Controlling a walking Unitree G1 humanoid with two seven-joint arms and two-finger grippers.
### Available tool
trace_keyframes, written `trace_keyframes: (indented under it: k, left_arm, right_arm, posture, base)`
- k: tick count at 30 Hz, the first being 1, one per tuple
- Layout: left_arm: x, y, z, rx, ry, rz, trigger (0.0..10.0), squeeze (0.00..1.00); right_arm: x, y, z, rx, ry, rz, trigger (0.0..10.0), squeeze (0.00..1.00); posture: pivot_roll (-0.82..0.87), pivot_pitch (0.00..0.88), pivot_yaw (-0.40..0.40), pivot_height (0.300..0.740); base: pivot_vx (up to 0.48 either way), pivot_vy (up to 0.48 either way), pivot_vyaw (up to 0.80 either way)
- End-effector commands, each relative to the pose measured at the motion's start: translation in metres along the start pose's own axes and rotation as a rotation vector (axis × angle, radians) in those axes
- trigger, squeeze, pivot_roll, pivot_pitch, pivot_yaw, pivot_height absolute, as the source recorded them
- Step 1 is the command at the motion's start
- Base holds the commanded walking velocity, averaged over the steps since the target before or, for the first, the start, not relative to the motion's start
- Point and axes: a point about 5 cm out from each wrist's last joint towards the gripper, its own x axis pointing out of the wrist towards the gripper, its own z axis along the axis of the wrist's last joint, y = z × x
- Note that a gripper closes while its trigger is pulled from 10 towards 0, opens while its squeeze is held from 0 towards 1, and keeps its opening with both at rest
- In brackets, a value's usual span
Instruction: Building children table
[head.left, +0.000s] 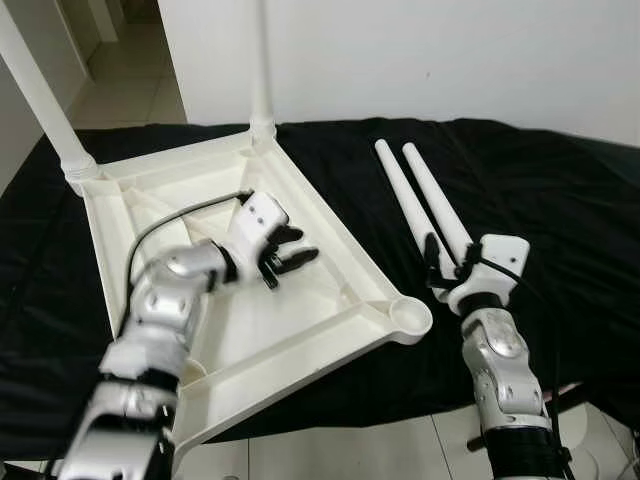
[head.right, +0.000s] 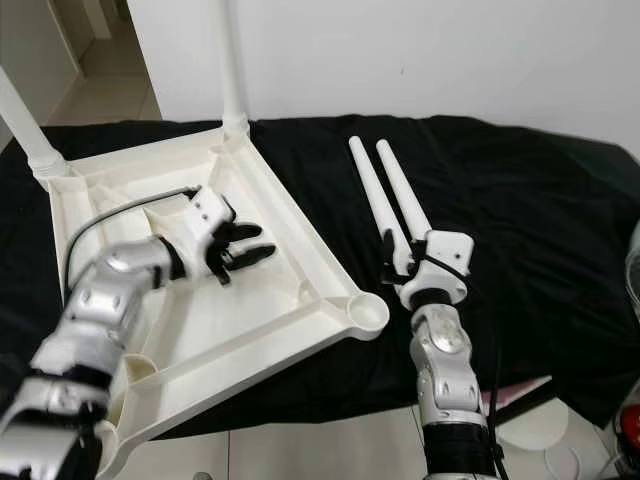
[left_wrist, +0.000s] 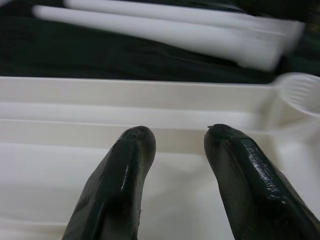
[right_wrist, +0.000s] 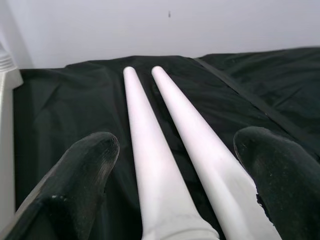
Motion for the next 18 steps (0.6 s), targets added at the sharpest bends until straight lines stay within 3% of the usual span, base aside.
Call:
trace_keyframes:
  k: [1,4,7,18]
  left_arm:
    - [0.005,-0.018,0.002,0.004,-0.001,-0.105,10.0,0.00]
    - [0.008,-0.030,-0.004,-0.015,0.042,-0.141,10.0,0.00]
    - [0.011,-0.030,-0.015,-0.023,0.134,-0.083,10.0,0.00]
    - [0.005,-0.029,-0.020,-0.011,0.230,-0.025,10.0,0.00]
  right_arm:
    - [-0.002,0.000,-0.005,-0.006,0.019,0.000,10.0,0.00]
    - [-0.002,0.000,-0.005,-0.006,0.018,0.005,10.0,0.00]
    - [-0.002,0.000,-0.005,-0.007,0.018,0.005,10.0,0.00]
    - [-0.002,0.001,-0.005,-0.003,0.017,0.004,10.0,0.00]
  posture:
    - [0.05,0.097,-0.016,0.740]
    - [0.05,0.097,-0.015,0.740]
    - [0.05,0.098,-0.015,0.740]
    - [0.05,0.099,-0.012,0.740]
  base:
    - [0.000,0.000,0.00]
    - [0.000,0.000,0.00]
    - [0.000,0.000,0.00]
    - [0.000,0.000,0.00]
